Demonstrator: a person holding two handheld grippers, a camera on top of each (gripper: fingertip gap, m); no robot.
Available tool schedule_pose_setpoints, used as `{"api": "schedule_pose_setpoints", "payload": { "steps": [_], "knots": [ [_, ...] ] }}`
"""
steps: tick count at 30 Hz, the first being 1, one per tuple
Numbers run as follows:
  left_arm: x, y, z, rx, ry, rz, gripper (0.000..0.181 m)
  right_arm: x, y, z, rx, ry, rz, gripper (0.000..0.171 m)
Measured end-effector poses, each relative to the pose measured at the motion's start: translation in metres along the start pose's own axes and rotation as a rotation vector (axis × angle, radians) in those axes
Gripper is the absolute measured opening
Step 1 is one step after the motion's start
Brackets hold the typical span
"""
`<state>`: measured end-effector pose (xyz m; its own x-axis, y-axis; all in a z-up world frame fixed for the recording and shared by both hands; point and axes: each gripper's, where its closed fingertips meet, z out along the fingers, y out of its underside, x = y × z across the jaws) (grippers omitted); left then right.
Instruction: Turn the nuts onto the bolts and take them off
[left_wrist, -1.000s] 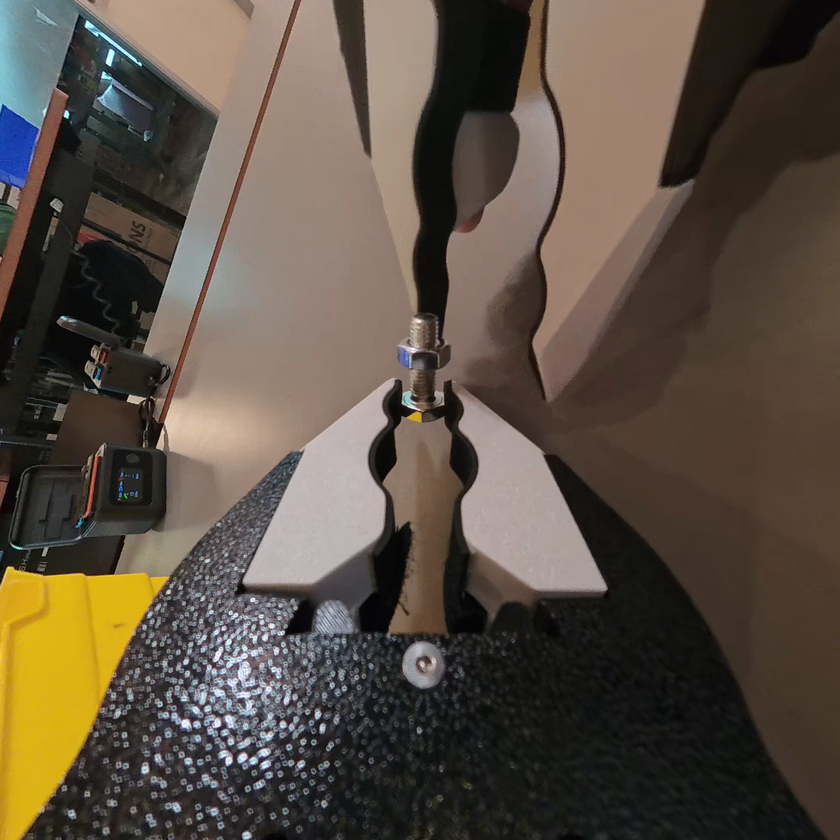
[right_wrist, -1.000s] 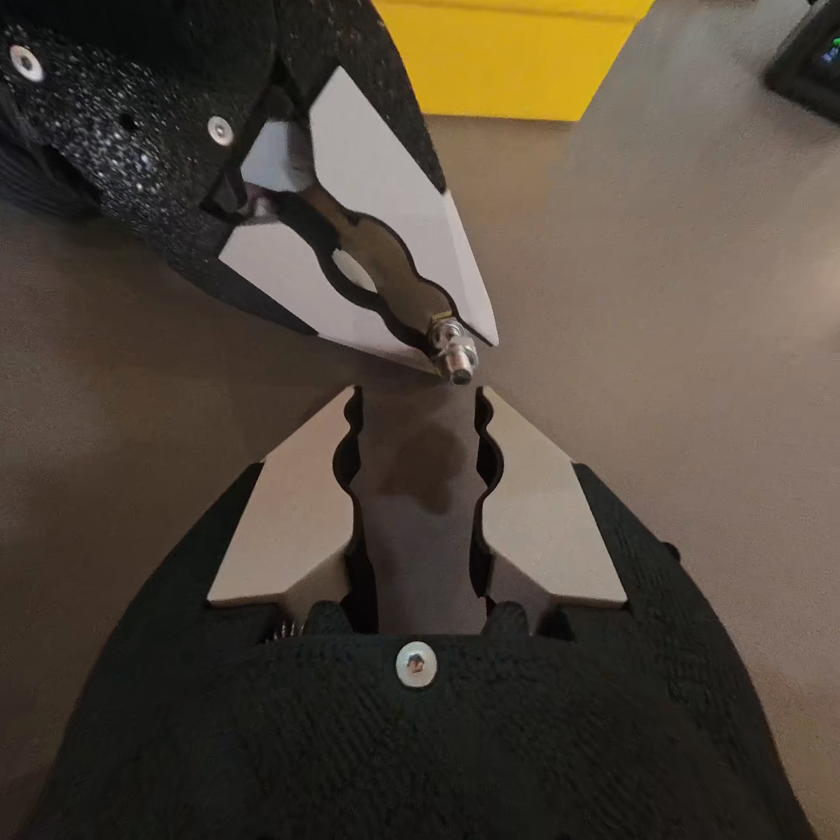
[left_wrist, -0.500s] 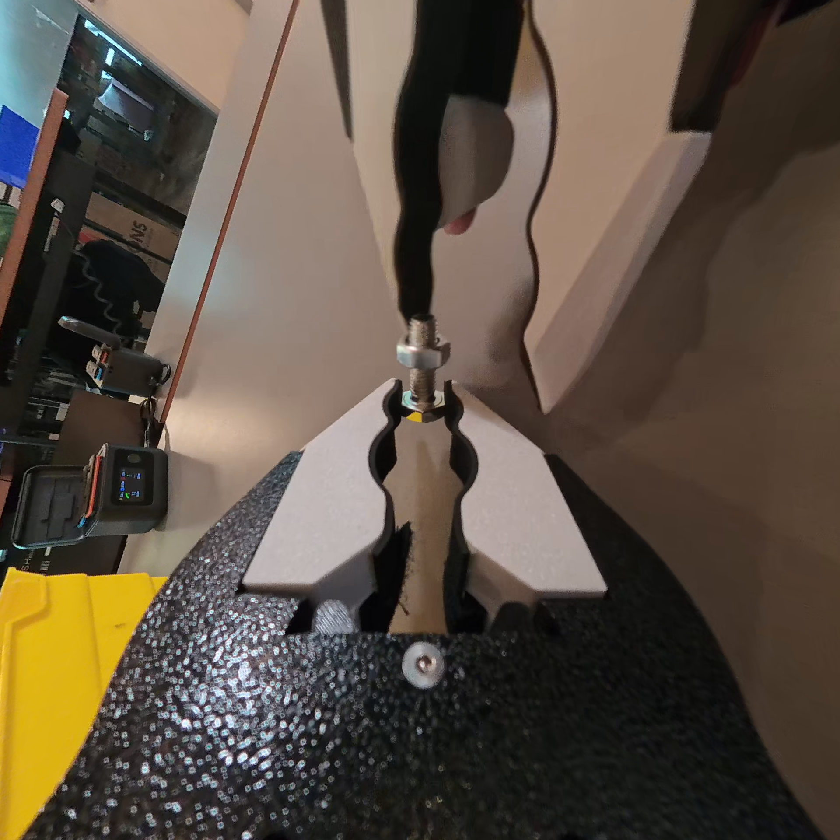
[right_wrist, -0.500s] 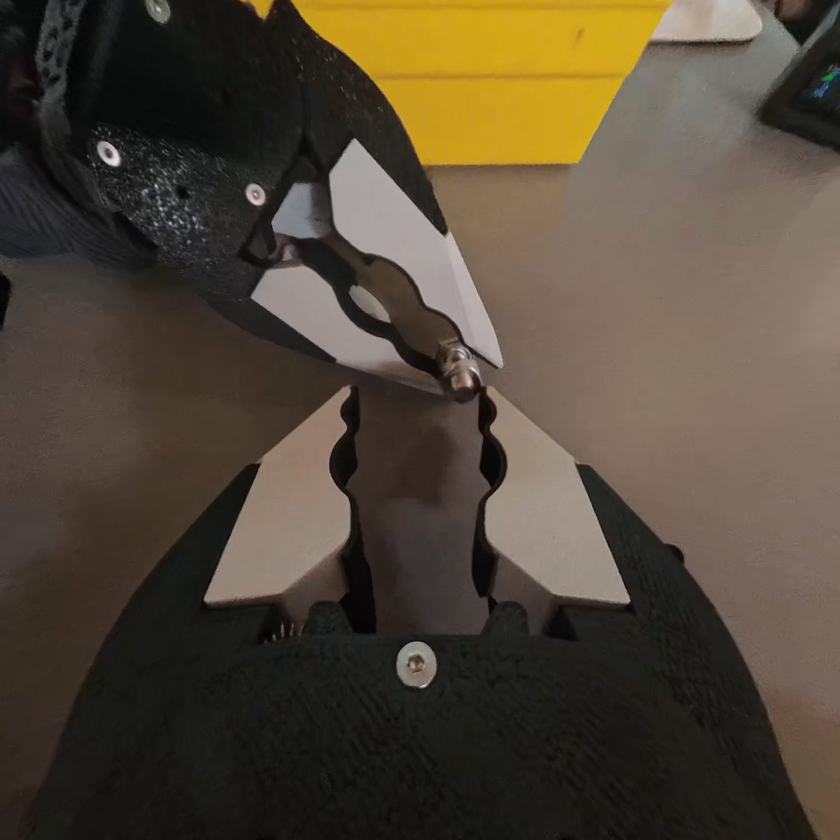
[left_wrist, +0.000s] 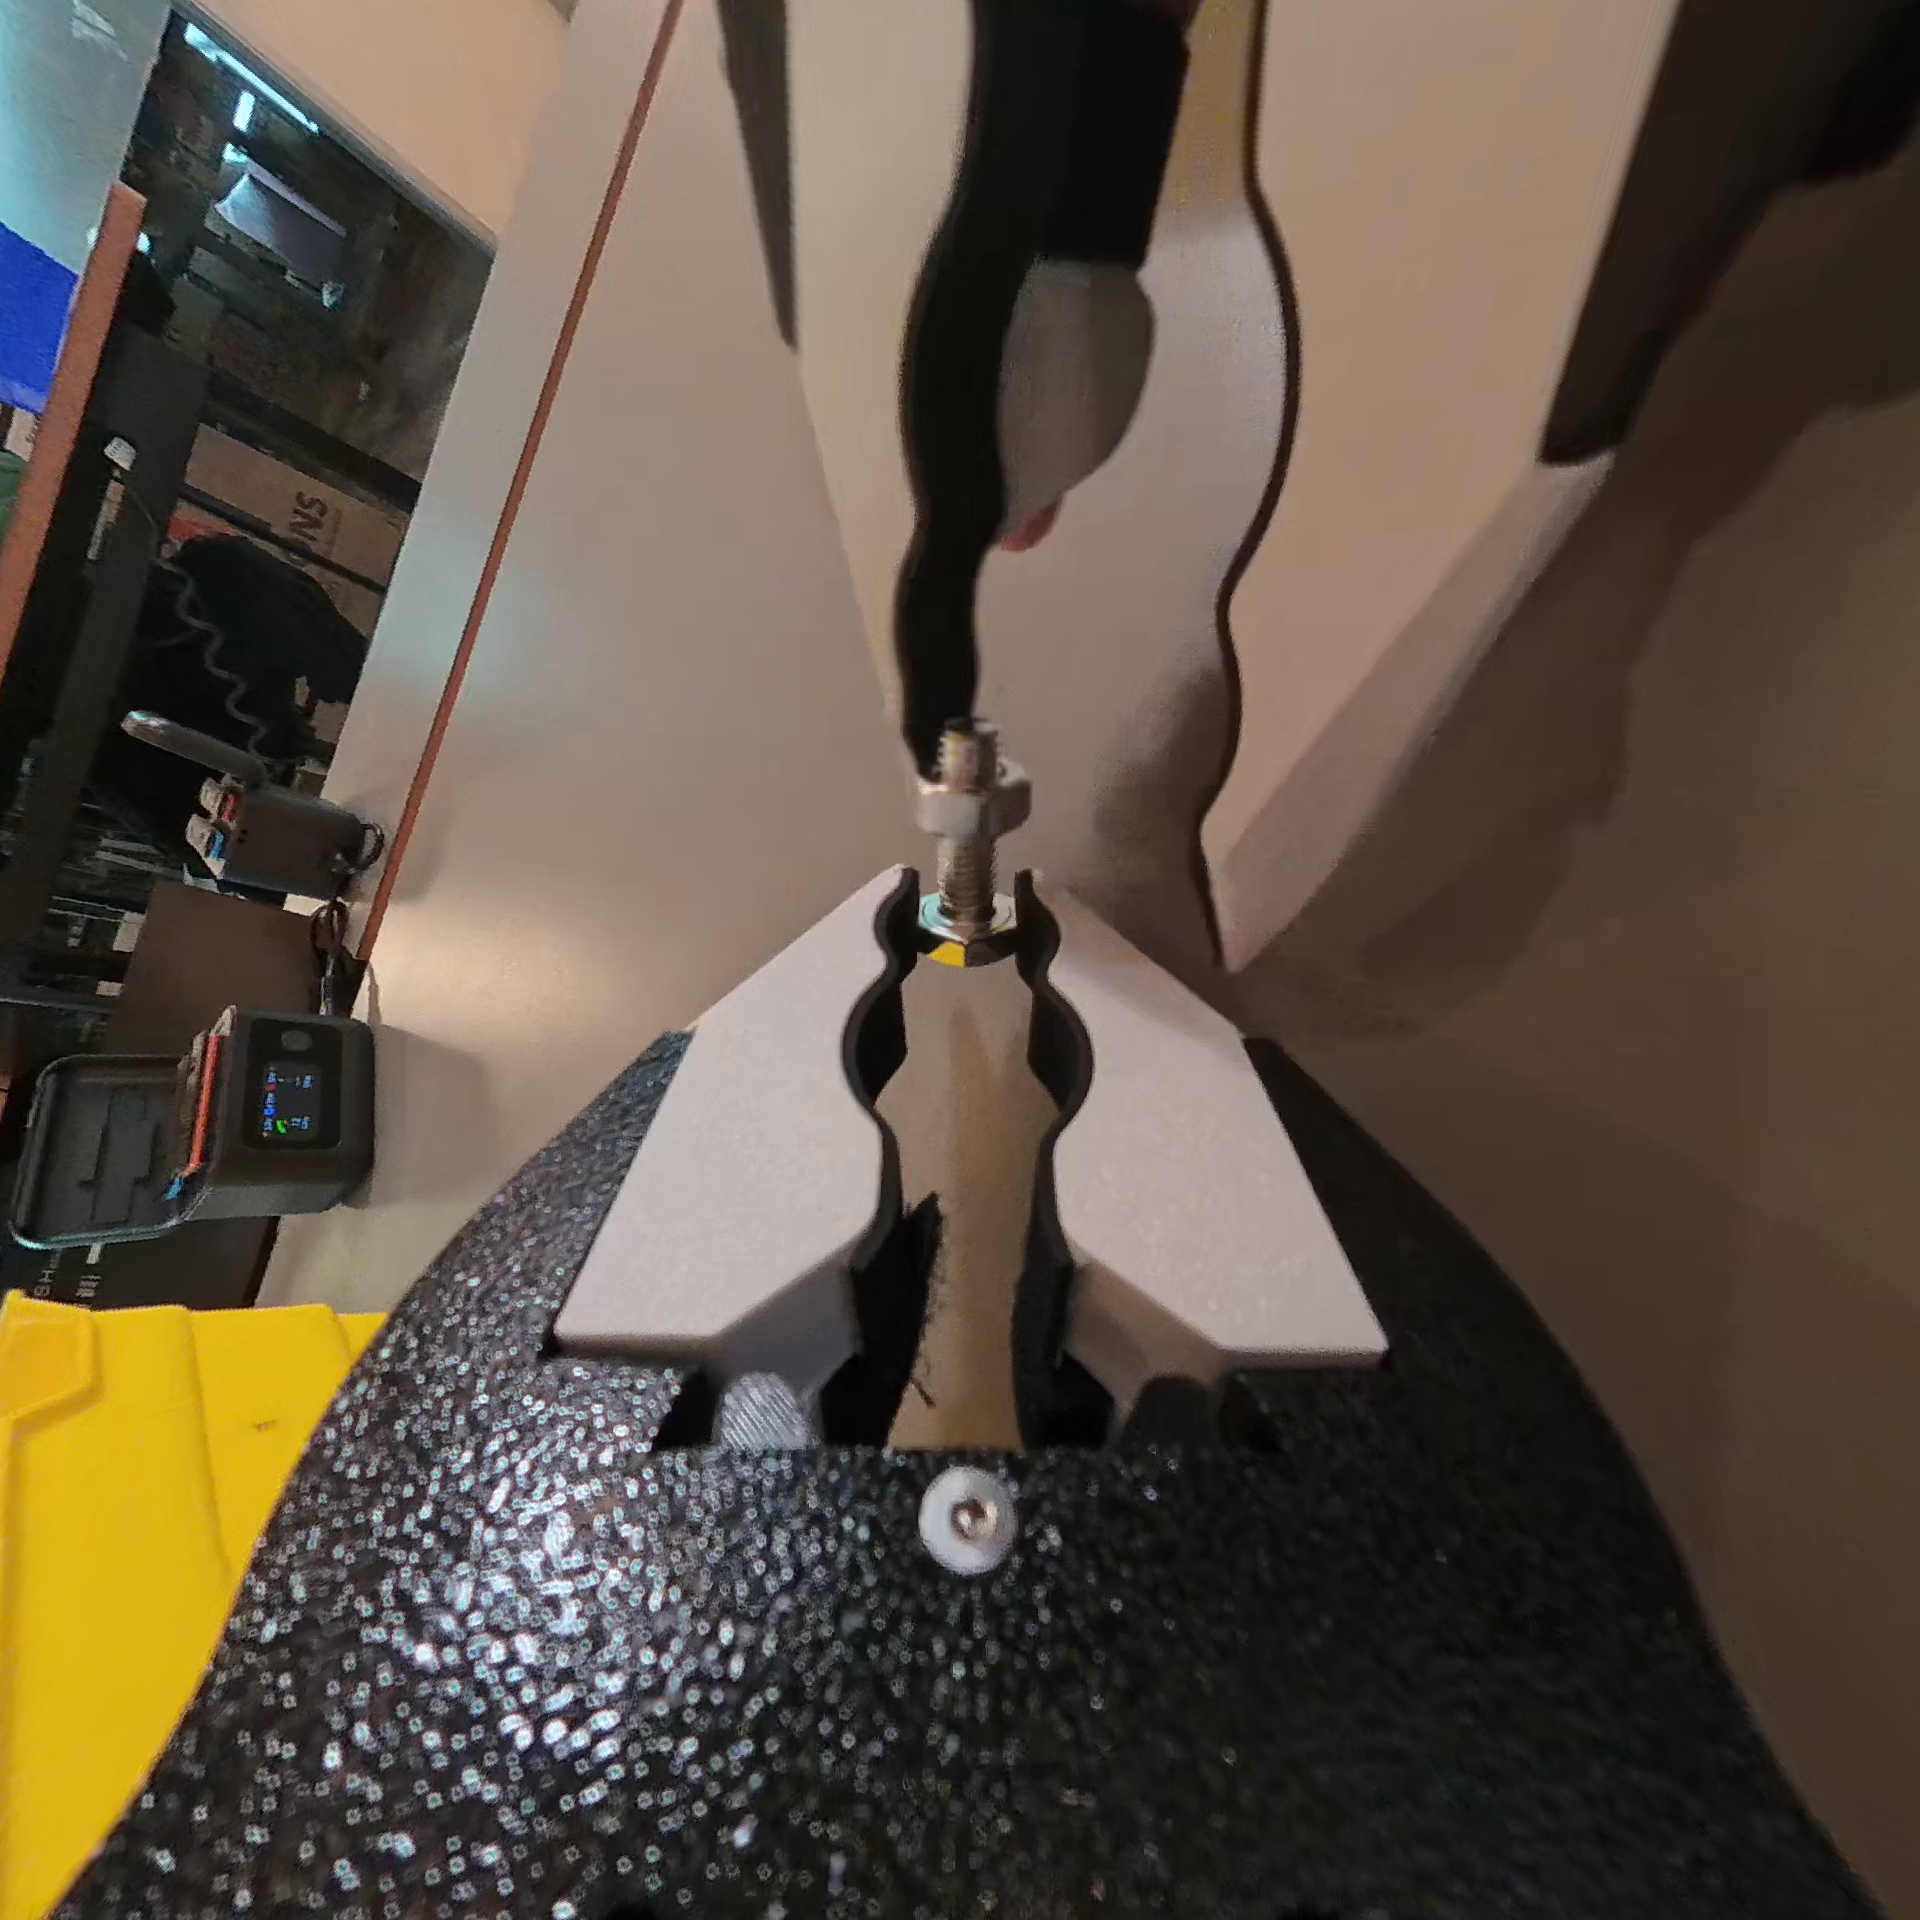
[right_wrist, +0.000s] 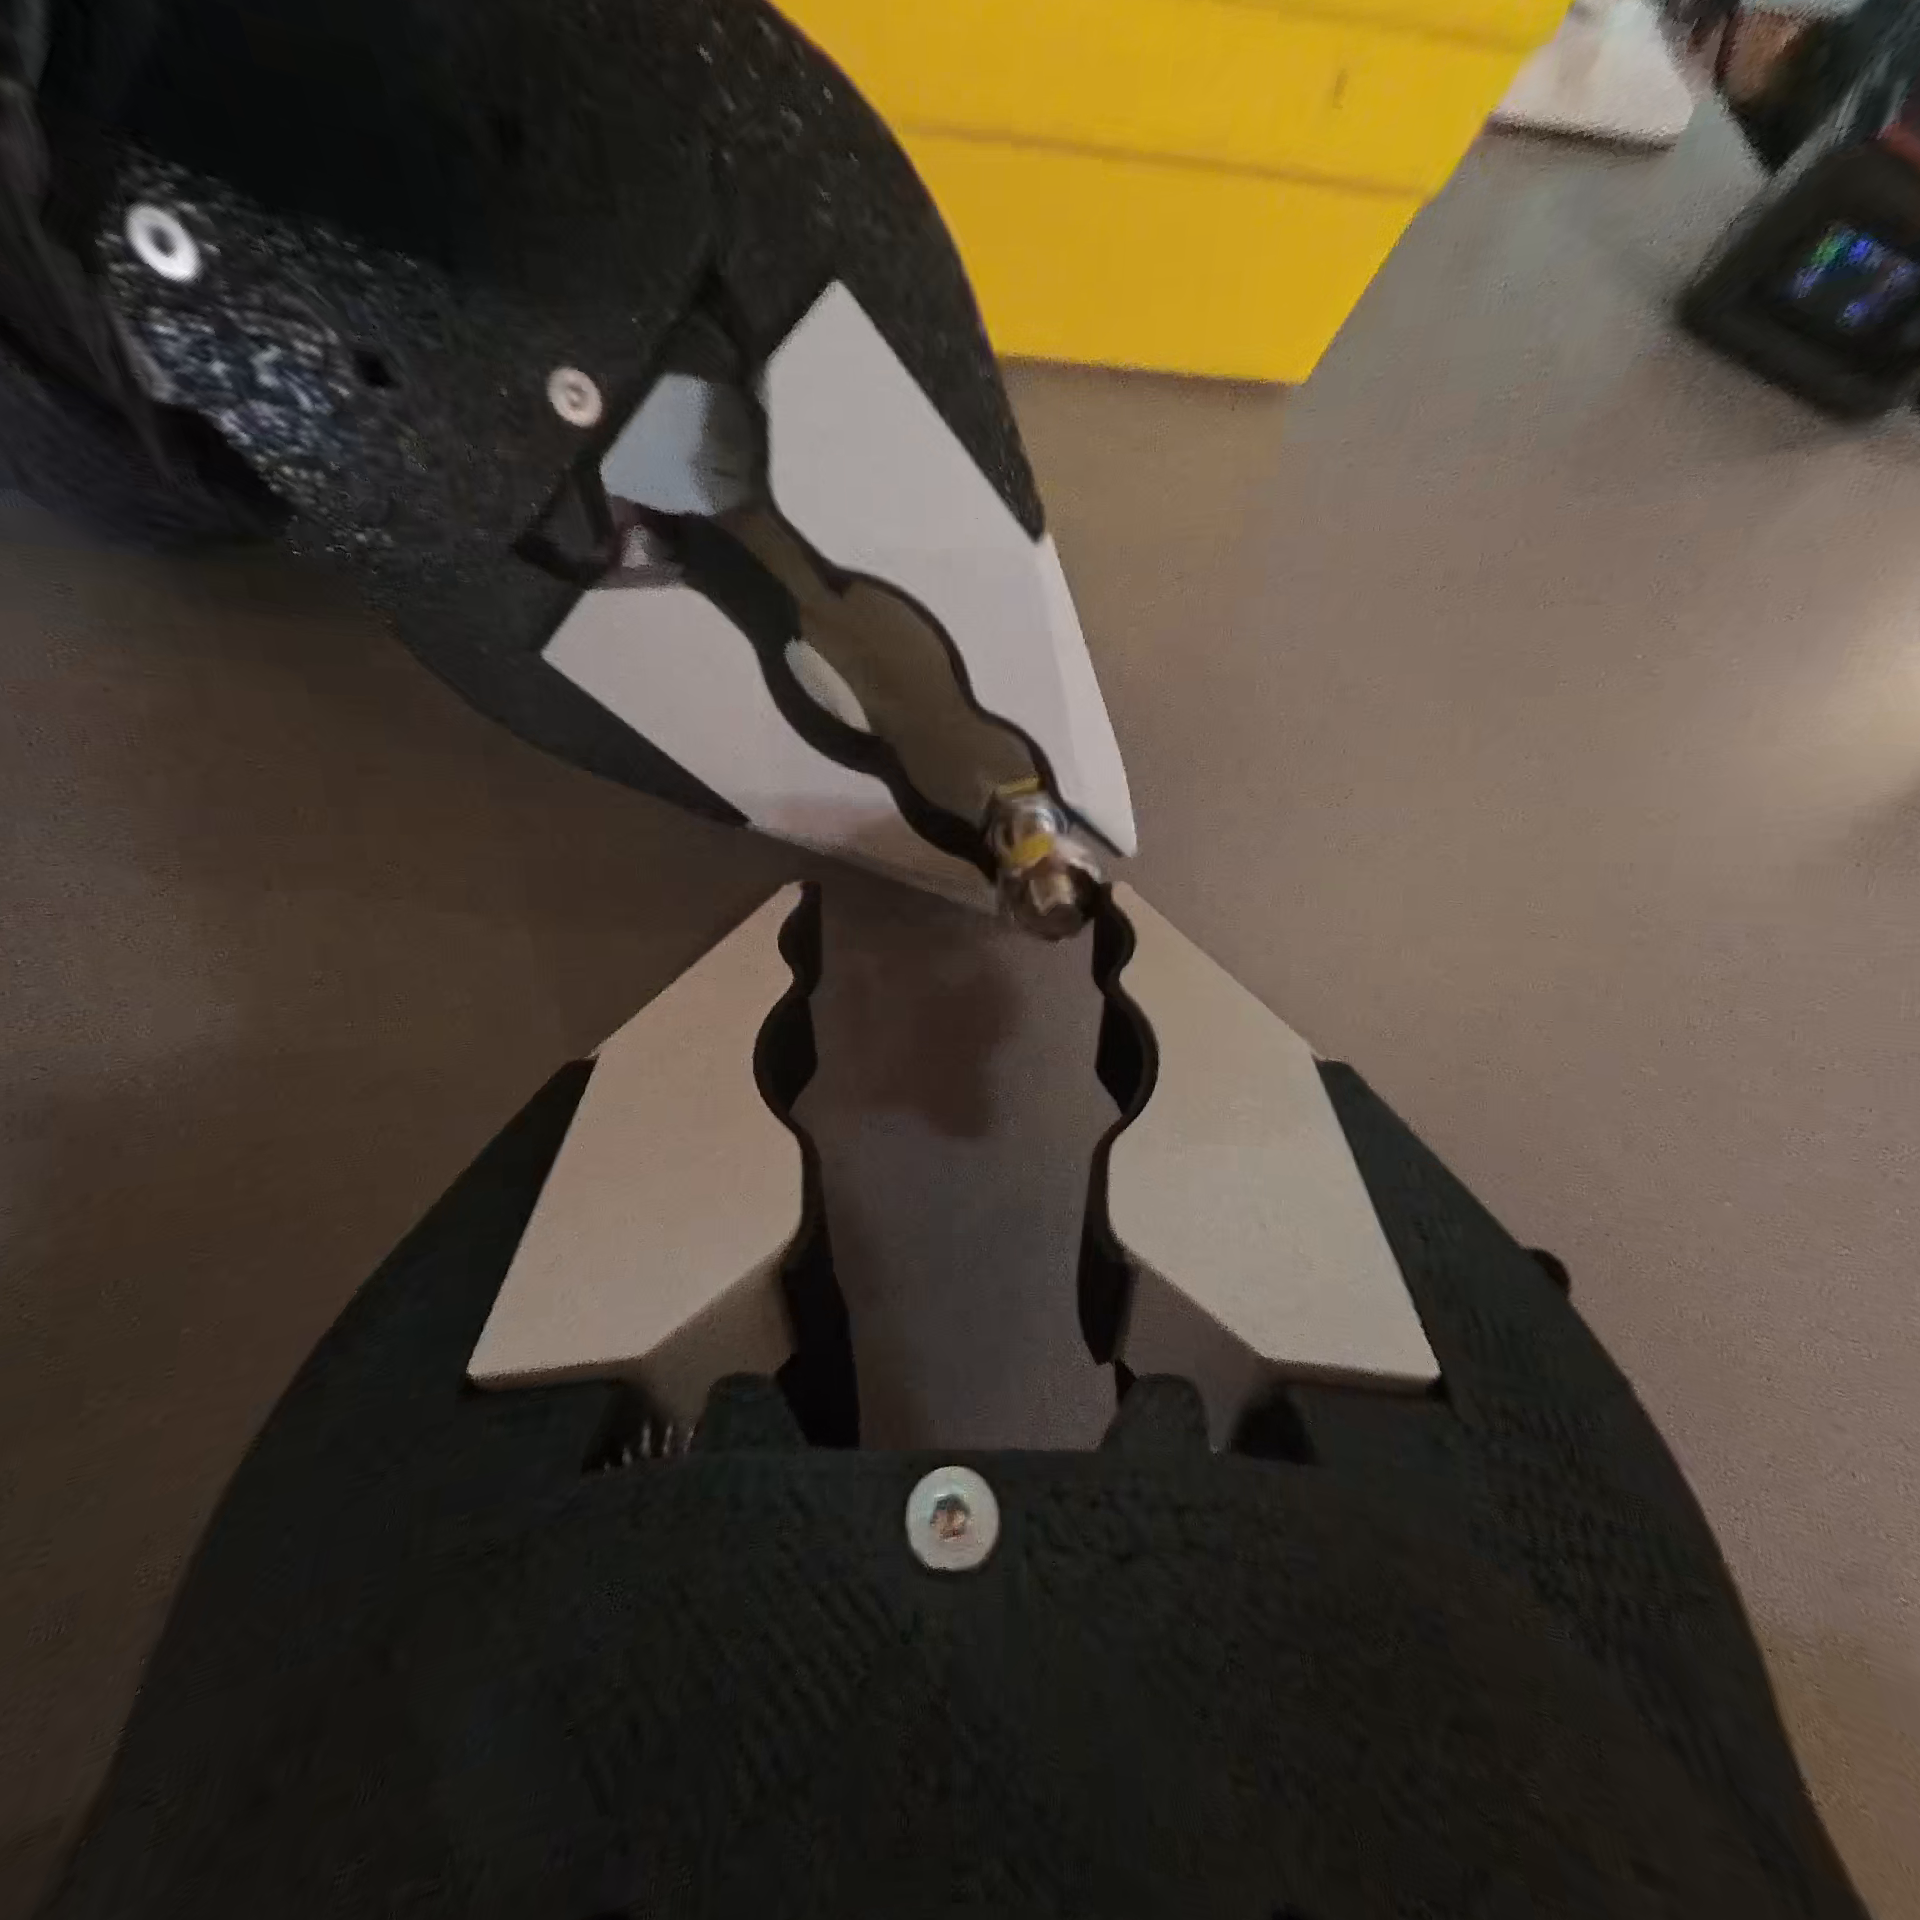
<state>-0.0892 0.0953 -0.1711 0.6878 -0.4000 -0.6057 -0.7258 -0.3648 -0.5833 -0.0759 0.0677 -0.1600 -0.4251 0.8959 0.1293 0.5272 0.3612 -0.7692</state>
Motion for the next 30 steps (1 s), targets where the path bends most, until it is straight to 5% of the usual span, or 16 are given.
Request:
{"api": "schedule_pose_setpoints", "payload": {
  "steps": [4,10,16,23,30],
  "knots": [
    [0.000,0.000,0.000,0.006,0.004,-0.014,0.017,-0.006,-0.029,-0.008,0.152,0.025,-0.105,0.052],
    [0.000,0.000,0.000,0.002,0.000,-0.001,0.017,0.001,0.008,-0.008,-0.019,-0.034,0.084,0.053],
    [0.000,0.000,0.000,0.000,0.002,-0.002,0.017,-0.012,-0.027,-0.012,0.171,-0.029,-0.087,0.058],
    [0.000,0.000,0.000,0.002,0.001,0.000,0.017,0.001,0.011,-0.009,-0.026,-0.030,0.060,0.059],
    [0.000,0.000,0.000,0.000,0.001,0.002,0.017,-0.006,-0.022,-0.010,0.140,0.009,-0.107,0.059]
  ]
}}
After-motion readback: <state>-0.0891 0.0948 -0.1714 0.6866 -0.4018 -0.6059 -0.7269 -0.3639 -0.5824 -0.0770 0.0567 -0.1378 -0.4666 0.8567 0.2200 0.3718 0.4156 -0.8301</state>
